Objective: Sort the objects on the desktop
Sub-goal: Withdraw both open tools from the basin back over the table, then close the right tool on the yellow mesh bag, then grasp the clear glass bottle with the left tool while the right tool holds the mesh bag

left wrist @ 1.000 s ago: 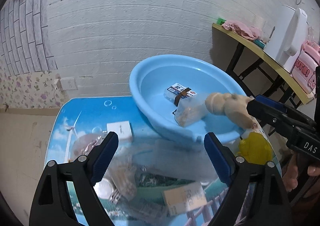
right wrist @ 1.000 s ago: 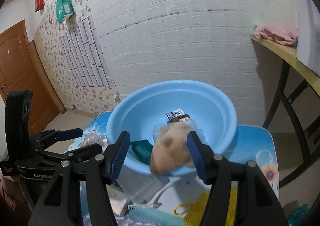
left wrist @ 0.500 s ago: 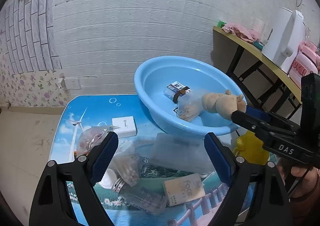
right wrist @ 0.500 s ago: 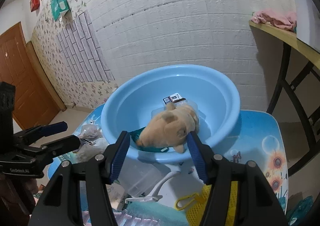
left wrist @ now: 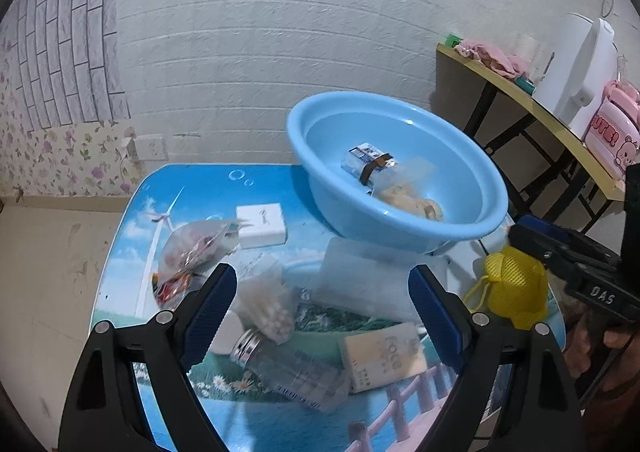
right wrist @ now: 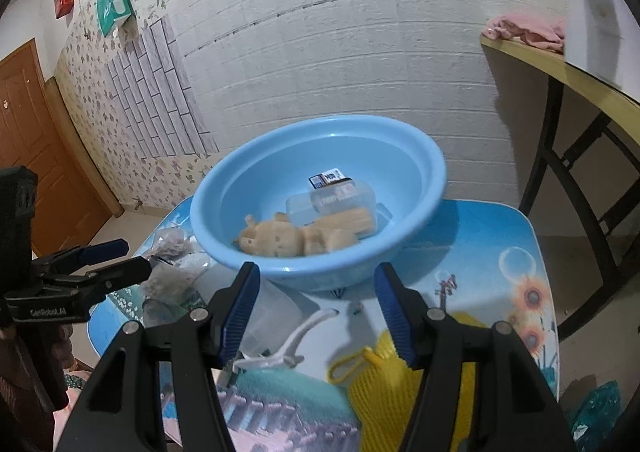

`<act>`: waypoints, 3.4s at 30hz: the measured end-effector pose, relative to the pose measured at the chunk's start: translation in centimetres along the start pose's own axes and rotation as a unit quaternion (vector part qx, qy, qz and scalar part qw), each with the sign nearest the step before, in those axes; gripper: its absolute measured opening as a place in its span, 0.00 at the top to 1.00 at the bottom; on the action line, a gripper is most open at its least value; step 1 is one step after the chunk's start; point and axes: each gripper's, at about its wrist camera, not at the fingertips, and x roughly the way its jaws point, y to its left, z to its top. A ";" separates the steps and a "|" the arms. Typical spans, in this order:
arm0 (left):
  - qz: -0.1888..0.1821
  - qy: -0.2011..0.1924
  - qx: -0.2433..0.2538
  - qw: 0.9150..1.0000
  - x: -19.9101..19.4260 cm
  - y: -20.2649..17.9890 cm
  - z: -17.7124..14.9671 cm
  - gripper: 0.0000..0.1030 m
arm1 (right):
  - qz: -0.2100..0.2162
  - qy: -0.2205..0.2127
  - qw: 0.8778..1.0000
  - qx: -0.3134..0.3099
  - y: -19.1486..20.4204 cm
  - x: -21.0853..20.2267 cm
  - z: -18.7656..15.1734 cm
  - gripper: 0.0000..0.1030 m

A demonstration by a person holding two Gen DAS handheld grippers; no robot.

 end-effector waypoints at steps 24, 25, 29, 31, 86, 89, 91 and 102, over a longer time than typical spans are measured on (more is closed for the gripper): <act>-0.025 0.046 0.024 0.998 0.5 1.7 -7.1 0.08 | -0.069 0.041 0.997 -0.019 -3.3 -3.5 -6.4 0.39; -0.029 0.048 0.032 0.998 0.6 1.4 -7.3 0.08 | -0.075 0.046 0.996 -0.019 -3.4 -3.4 -6.7 0.35; -0.032 0.054 0.051 0.997 1.2 0.7 -7.6 0.07 | -0.088 0.054 0.995 0.001 -4.2 -3.2 -7.1 0.33; -0.026 0.059 0.052 0.997 1.5 0.7 -7.7 0.07 | -0.096 0.057 0.994 0.003 -4.5 -3.0 -7.0 0.19; -0.019 0.071 -0.011 0.997 1.2 1.4 -8.4 0.49 | -0.066 0.066 0.995 0.041 -4.6 -3.7 -7.9 0.40; -0.016 0.070 -0.025 0.997 1.5 1.5 -7.9 0.47 | -0.065 0.067 0.995 0.043 -4.6 -3.6 -8.0 0.39; -0.014 0.069 -0.029 0.997 1.6 1.4 -7.8 0.47 | -0.063 0.067 0.995 0.044 -4.7 -3.5 -8.0 0.39; -0.018 0.070 -0.060 0.996 3.5 0.5 -5.6 0.39 | -0.065 0.068 0.995 0.045 -4.5 -3.5 -8.1 0.38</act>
